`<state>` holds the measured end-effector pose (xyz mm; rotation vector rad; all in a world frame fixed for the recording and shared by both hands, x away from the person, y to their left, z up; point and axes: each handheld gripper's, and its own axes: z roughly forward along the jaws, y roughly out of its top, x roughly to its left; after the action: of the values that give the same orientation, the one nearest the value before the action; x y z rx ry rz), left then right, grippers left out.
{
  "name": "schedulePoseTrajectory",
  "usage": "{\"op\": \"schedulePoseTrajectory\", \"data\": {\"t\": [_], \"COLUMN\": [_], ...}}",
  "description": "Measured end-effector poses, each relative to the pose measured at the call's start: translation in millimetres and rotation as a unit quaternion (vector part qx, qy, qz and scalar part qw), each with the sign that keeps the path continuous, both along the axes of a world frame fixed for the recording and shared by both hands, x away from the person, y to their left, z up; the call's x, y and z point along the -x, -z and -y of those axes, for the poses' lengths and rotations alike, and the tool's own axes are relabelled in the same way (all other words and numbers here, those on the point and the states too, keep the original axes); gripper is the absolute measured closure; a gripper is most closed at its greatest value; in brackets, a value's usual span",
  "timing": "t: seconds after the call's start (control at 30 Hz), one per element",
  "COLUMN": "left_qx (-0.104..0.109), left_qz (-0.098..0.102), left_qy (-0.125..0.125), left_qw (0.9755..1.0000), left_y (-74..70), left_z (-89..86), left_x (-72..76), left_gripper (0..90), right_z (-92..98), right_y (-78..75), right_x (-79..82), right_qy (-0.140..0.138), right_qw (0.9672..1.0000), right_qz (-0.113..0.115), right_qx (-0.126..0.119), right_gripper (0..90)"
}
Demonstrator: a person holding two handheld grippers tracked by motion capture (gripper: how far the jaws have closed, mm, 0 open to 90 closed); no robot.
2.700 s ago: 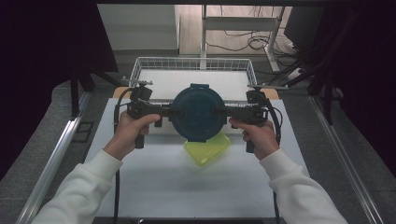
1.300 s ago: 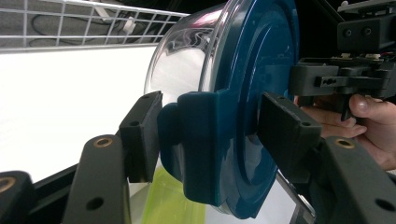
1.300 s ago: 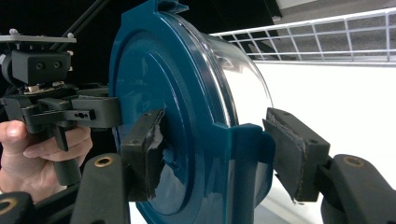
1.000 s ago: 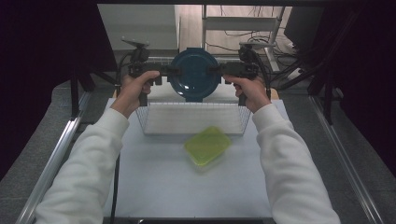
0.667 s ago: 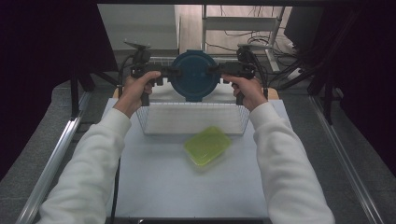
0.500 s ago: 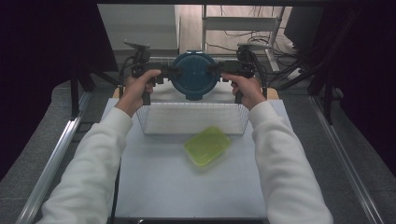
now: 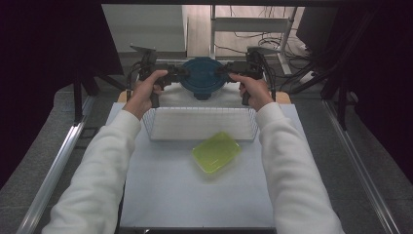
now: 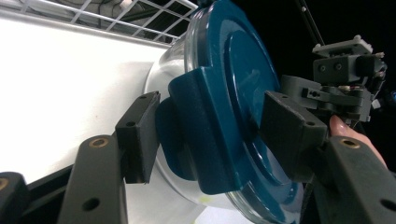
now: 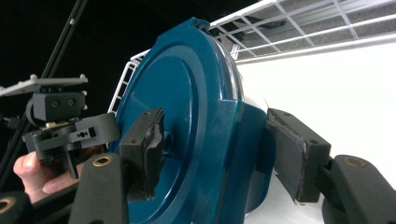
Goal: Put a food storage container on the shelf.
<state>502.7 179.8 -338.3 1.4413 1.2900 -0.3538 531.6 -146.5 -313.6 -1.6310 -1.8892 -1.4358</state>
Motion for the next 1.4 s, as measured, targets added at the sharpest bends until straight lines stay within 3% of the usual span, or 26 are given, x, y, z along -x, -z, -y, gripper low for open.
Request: {"op": "schedulePoseTrajectory", "data": {"t": [0.17, 0.33, 0.43, 0.5, 0.57, 0.6, 0.73, 0.83, 0.9, 1.03, 1.07, 1.13, 1.2, 1.3, 1.4], "left_qx": [0.004, -0.004, -0.029, -0.045, -0.061, -0.075, -0.114, -0.12, -0.132, -0.163, -0.165, -0.174, -0.176, -0.193, -0.203], "left_qz": [-0.001, 0.01, 0.031, 0.047, 0.064, 0.077, 0.112, 0.129, 0.144, 0.176, 0.18, 0.188, 0.194, 0.201, 0.2], "left_qy": [-0.001, -0.003, -0.02, -0.035, -0.044, -0.047, -0.04, -0.035, -0.029, -0.01, -0.007, -0.003, 0.002, 0.005, 0.012], "left_qw": [1.0, 0.9999, 0.9989, 0.9972, 0.9951, 0.9931, 0.9864, 0.9837, 0.9803, 0.9707, 0.9697, 0.9667, 0.9651, 0.9603, 0.9585], "left_y": [2.4, 1.8, -2.3, -7.6, -13.5, -17.1, -26.1, -29.3, -29.4, -22.6, -20.1, -12.5, -3.6, 11.1, 33.2], "left_z": [0.0, 2.0, 4.4, 3.9, 1.9, 0.7, -3.2, -6.9, -6.9, -7.7, -8.0, -8.7, -9.2, -8.0, -4.5], "left_x": [-2.3, -0.9, 3.7, 8.3, 14.5, 19.6, 41.4, 62.4, 75.5, 108.3, 113.8, 127.9, 140.9, 158.1, 173.7], "left_gripper": [38.7, 37.0, 34.5, 29.2, 25.3, 24.9, 21.4, 20.6, 20.5, 22.9, 23.7, 24.3, 24.4, 24.5, 24.6], "right_z": [0.2, 0.2, -1.4, -0.4, 1.7, 2.6, 9.4, 16.6, 21.0, 29.1, 33.4, 42.6, 52.1, 62.0, 70.0], "right_y": [3.5, 5.4, 3.1, 0.5, -2.9, -4.2, -11.8, -17.6, -20.7, -22.6, -21.4, -17.4, -11.0, 0.5, 17.2], "right_x": [-2.1, -0.4, 3.7, 9.1, 18.1, 20.9, 37.5, 53.3, 64.4, 87.0, 95.0, 107.8, 119.9, 136.2, 155.1], "right_qy": [0.008, 0.014, 0.037, 0.049, 0.068, 0.07, 0.048, 0.026, 0.018, -0.011, -0.017, -0.023, -0.035, -0.051, -0.065], "right_qw": [0.9999, 0.9998, 0.9988, 0.9973, 0.9928, 0.9916, 0.9851, 0.9789, 0.9724, 0.9622, 0.9574, 0.9521, 0.9506, 0.9484, 0.9459], "right_qz": [-0.007, 0.006, 0.032, 0.055, 0.096, 0.106, 0.16, 0.194, 0.216, 0.236, 0.249, 0.263, 0.267, 0.267, 0.266], "right_qx": [-0.007, -0.013, -0.004, -0.002, 0.019, 0.024, 0.04, 0.06, 0.086, 0.134, 0.146, 0.154, 0.155, 0.163, 0.174], "right_gripper": [38.6, 36.7, 22.8, 19.8, 17.6, 17.0, 16.8, 17.6, 19.6, 20.9, 21.5, 23.0, 23.6, 24.5, 25.3]}}
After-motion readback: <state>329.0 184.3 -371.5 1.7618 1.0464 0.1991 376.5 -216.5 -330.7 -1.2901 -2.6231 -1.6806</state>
